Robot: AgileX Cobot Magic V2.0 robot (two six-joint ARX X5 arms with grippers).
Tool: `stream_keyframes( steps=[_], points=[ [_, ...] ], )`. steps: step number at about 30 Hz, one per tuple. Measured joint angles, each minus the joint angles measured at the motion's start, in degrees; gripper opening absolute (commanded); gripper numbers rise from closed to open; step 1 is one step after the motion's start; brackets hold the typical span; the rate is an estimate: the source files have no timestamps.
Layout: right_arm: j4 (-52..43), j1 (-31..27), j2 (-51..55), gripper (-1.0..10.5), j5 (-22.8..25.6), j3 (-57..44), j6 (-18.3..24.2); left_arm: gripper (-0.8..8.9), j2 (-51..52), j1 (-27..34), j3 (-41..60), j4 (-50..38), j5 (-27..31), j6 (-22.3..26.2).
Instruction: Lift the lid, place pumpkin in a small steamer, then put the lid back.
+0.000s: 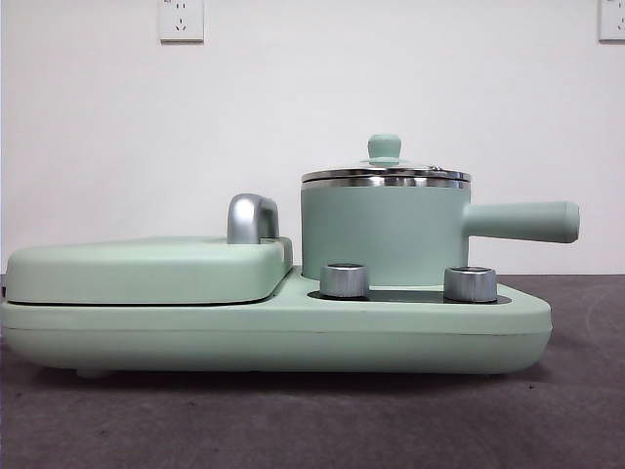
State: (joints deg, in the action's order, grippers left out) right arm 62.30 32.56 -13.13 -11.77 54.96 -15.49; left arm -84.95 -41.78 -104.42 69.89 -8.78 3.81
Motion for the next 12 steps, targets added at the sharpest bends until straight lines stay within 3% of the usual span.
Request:
stream_keyframes(
  steps=[4, 12],
  points=[
    [0.02, 0.02, 0.0, 5.3, -0.17, 0.0, 0.0, 4.04, 7.91, -0.02, 5.97, -0.72, -0.07, -0.83],
    [0.0, 0.0, 0.0, 5.3, -0.2, 0.0, 0.02, 4.04, 29.75, -0.02, 27.43, -7.15, -0.09, -5.01]
  ],
)
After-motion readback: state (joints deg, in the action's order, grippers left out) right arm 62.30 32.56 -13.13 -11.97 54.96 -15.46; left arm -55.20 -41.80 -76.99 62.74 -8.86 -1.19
